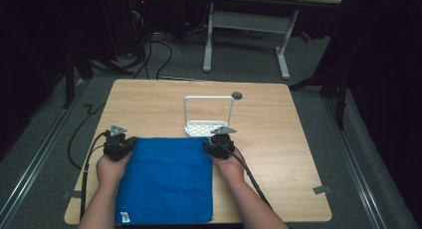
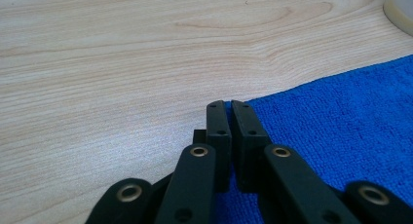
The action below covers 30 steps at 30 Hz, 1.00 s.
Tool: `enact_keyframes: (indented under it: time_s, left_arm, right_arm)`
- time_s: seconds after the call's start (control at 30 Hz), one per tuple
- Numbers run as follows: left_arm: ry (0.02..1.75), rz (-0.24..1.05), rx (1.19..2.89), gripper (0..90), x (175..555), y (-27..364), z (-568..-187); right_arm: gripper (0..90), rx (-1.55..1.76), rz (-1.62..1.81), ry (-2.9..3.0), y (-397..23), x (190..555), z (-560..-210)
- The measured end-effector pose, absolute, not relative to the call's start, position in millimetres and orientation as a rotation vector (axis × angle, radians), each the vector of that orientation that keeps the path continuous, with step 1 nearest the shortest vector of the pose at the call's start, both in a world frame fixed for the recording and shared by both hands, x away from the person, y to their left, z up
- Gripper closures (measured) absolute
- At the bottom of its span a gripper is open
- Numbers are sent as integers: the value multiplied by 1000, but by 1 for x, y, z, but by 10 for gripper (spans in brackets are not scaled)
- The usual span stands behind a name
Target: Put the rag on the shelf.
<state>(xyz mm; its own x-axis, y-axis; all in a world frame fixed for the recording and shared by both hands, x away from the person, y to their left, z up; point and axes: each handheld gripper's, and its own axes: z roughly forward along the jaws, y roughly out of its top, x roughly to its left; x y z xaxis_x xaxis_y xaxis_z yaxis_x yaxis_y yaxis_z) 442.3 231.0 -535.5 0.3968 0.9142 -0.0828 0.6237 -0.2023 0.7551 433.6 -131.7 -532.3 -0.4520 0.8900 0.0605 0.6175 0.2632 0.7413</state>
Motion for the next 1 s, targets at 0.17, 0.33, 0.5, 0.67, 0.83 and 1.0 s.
enact_keyframes:
  time_s: [0.17,0.33,0.5,0.67,0.83,1.0]
  left_arm:
    - [1316,514,1926,874,442,230,-536]
    - [1314,520,1933,877,441,230,-535]
    - [1315,522,1922,879,439,230,-534]
    - [1306,516,1896,880,435,231,-530]
    - [1273,536,1879,880,427,227,-524]
    - [1240,522,1851,881,418,224,-517]
  right_arm:
    - [795,1353,987,2189,-128,433,-531]
    - [879,1339,996,2191,-125,431,-532]
    - [881,1300,1026,2173,-125,427,-525]
    - [881,1272,1112,2131,-127,417,-513]
    - [881,1241,1149,2093,-131,405,-506]
    - [881,1255,1194,2061,-141,392,-504]
